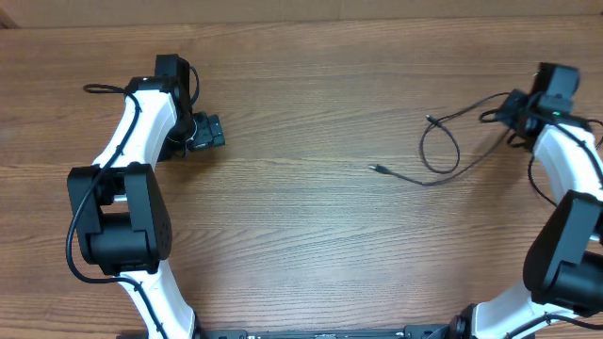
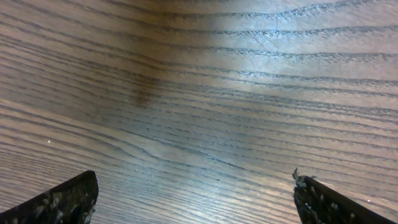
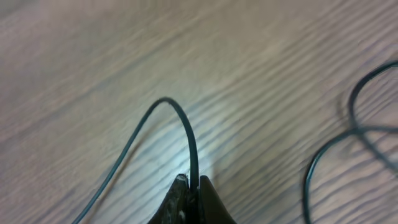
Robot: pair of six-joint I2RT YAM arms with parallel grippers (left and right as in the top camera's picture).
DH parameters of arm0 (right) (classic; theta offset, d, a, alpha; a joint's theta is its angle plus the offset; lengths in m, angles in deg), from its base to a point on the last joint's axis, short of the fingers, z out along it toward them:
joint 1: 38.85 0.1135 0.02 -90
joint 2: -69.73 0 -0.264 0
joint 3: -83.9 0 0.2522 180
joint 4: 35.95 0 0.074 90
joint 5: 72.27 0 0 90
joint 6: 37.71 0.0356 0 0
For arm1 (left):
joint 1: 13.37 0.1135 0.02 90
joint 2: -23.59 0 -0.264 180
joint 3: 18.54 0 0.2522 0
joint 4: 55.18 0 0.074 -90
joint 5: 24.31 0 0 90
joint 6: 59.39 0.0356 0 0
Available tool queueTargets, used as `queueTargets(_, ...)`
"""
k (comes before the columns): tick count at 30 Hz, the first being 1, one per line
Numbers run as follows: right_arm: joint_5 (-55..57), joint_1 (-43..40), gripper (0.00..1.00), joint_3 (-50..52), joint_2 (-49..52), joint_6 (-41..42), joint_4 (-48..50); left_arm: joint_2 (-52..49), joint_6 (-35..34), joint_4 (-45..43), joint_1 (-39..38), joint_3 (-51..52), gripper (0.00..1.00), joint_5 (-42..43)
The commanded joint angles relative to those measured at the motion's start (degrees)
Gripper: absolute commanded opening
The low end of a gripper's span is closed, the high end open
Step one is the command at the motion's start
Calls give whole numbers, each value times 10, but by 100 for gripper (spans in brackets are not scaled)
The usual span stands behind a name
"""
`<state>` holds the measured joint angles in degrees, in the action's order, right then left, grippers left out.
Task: Untangle cables
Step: 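Drag the cable up and rightward with the right gripper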
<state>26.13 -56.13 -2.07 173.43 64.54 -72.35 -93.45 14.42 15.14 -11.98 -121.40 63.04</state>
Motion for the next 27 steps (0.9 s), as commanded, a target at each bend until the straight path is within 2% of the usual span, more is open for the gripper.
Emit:
queueTargets(1, 7, -1, 4, -31, 0, -38, 3, -2, -6, -1, 1, 1, 100, -5)
queueTargets(6, 12, -3, 4, -82, 0, -38, 4, -2, -6, -1, 1, 1, 99, -5)
queueTargets(15, 27, -11, 7, -242, 0, -40, -16, -2, -6, -1, 1, 1, 100, -5)
queueTargets(21, -22, -11, 6, -261, 3, -53, -105, -2, -6, -1, 1, 1, 100, -5)
queueTargets(22, -41, -11, 9, -261, 4, -53, -128, -2, -6, -1, 1, 1, 100, -5)
queueTargets(23, -60, -11, 17, -261, 5, -53, -147, -2, -6, -1, 1, 1, 100, -5)
queueTargets(24, -86, -10, 41, -261, 7, -53, -169, -2, -6, -1, 1, 1, 100, -5)
queueTargets(25, -113, -10, 74, -261, 9, -53, -189, -2, -6, -1, 1, 1, 99, -5)
queueTargets(26, -134, -10, 98, -261, 9, -53, -205, -2, -6, -1, 1, 1, 99, -5)
queueTargets(27, -156, -10, 100, -260, 10, -53, -219, -2, -6, -1, 1, 1, 100, -5)
